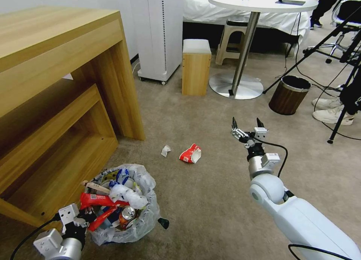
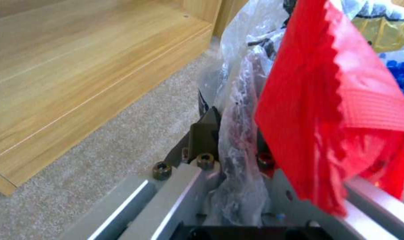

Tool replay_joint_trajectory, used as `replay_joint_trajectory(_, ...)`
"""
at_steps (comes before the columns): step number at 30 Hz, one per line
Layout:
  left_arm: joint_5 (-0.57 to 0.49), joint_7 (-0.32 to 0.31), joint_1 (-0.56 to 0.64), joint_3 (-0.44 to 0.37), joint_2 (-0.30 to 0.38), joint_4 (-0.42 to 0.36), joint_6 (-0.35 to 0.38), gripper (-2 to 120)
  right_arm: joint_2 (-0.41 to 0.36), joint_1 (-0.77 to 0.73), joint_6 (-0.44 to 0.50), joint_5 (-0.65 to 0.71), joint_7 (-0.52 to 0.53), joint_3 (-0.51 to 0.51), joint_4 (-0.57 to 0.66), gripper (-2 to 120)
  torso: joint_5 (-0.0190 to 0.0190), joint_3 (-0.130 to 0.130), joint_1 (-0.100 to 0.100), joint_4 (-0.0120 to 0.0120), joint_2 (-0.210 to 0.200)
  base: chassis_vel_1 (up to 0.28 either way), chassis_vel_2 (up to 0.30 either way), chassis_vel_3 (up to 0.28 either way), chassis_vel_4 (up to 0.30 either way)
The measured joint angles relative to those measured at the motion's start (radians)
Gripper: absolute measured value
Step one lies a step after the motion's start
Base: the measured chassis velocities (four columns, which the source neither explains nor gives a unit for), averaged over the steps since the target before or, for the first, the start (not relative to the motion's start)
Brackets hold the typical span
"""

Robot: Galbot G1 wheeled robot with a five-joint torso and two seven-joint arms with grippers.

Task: Pick up the trash bin and place the garbage on the floor into it.

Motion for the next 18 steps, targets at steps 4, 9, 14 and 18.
replay_joint_trajectory(4,-0.001,-0.001,-0.003,-0.001,-0.001,0.003,0.000,1,0.000,-0.001,0.003,0.000,-0.003,-0.002,-0.002,100,0.0000,0.000,0.000,0.0000,0.000,-0.027,0.019,0.028,-0.033)
replay_joint_trajectory(9,-0.001,-0.001,-0.005,0.000,-0.002,0.007,0.000,1,0.001,-0.001,0.005,-0.003,-0.006,-0.004,-0.005,100,-0.0001,0.000,0.000,-0.0001,0.000,-0.087,0.085,0.091,-0.094)
replay_joint_trajectory(14,-0.001,-0.001,-0.007,-0.001,-0.003,0.013,0.000,1,0.004,0.000,0.008,-0.006,-0.009,-0.007,-0.013,100,0.0001,0.000,0.000,0.0000,0.000,-0.114,0.109,0.109,-0.112)
replay_joint_trajectory(18,-0.002,-0.001,-0.012,-0.002,-0.002,0.016,0.000,1,0.004,0.002,0.011,-0.009,-0.012,-0.008,-0.017,100,-0.0001,0.000,0.000,0.0000,0.000,-0.111,0.114,0.107,-0.104)
